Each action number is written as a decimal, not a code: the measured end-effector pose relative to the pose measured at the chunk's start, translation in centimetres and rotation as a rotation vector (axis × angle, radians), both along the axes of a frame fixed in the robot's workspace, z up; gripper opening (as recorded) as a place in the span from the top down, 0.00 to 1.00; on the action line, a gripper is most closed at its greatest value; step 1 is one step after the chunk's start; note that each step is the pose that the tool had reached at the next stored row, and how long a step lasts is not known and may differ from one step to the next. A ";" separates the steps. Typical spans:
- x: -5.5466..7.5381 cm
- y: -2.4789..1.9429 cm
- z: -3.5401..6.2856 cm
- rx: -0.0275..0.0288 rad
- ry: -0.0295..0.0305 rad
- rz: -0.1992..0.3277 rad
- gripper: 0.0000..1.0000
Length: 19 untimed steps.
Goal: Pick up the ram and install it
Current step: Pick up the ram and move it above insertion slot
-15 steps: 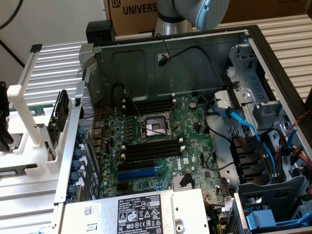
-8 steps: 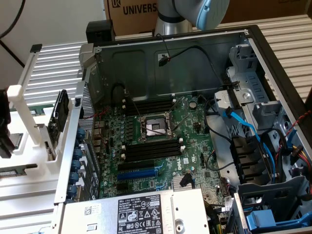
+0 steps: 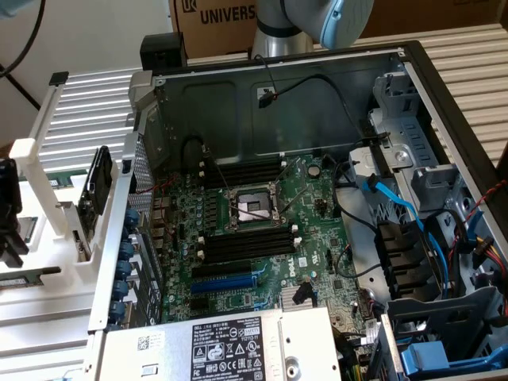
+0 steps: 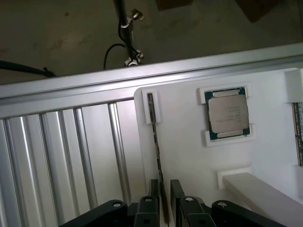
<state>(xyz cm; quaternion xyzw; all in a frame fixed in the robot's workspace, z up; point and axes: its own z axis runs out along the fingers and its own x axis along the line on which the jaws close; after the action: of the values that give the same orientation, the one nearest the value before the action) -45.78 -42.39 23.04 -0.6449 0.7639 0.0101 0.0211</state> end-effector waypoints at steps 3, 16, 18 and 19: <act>0.0 -0.01 -0.31 0.0000 0.0001 0.005 0.76; -0.3 -0.03 -0.94 -0.0063 0.0001 0.034 0.76; -0.3 -0.02 -0.94 -0.0067 0.0001 0.054 0.76; -0.3 -0.02 -0.95 -0.0067 0.0000 0.070 0.76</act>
<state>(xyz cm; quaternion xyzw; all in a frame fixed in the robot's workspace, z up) -46.07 -42.41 22.09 -0.6712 0.7410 0.0083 0.0186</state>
